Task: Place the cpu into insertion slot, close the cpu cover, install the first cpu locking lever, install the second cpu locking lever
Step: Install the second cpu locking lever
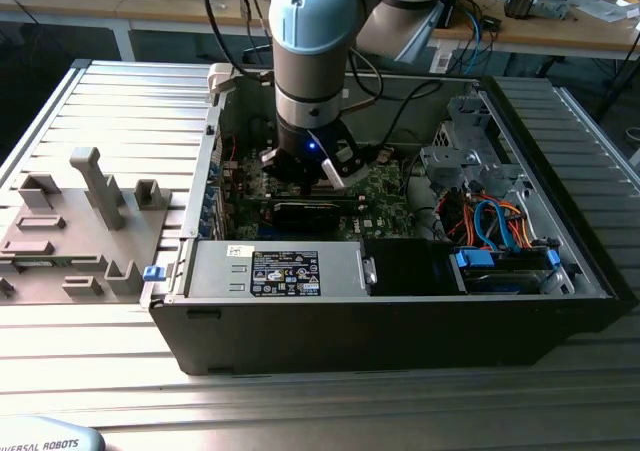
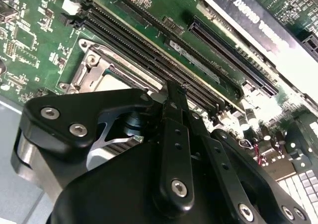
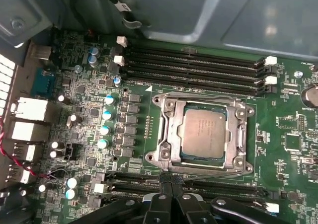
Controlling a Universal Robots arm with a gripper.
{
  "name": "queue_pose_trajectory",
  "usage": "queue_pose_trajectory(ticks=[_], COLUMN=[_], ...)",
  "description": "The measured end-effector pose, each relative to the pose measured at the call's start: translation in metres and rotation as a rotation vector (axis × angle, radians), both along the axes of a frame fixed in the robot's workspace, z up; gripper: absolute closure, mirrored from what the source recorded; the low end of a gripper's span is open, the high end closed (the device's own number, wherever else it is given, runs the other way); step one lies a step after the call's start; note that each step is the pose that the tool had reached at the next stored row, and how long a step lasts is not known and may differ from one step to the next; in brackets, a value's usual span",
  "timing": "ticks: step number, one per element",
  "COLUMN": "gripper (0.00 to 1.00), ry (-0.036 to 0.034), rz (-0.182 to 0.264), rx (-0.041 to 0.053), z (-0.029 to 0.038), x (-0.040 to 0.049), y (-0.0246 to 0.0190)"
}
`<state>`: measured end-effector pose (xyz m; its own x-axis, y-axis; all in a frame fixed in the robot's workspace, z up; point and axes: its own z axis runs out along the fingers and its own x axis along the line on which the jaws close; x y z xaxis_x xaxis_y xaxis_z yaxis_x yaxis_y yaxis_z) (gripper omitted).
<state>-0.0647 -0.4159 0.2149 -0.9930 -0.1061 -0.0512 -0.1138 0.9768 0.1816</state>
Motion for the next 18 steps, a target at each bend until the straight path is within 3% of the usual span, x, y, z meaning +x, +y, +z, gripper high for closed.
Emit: queue_pose_trajectory(ticks=[8,16,18], gripper=[0.89,0.89,0.89], ry=[-0.0001,0.0001,-0.0001], rz=[0.015,0.032,0.036], rx=[0.0001,-0.0003,0.0003], z=[-0.0108,-0.0122,-0.0127], x=[-0.0066,-0.0164,-0.0171], y=[0.0018,0.0057,0.0099])
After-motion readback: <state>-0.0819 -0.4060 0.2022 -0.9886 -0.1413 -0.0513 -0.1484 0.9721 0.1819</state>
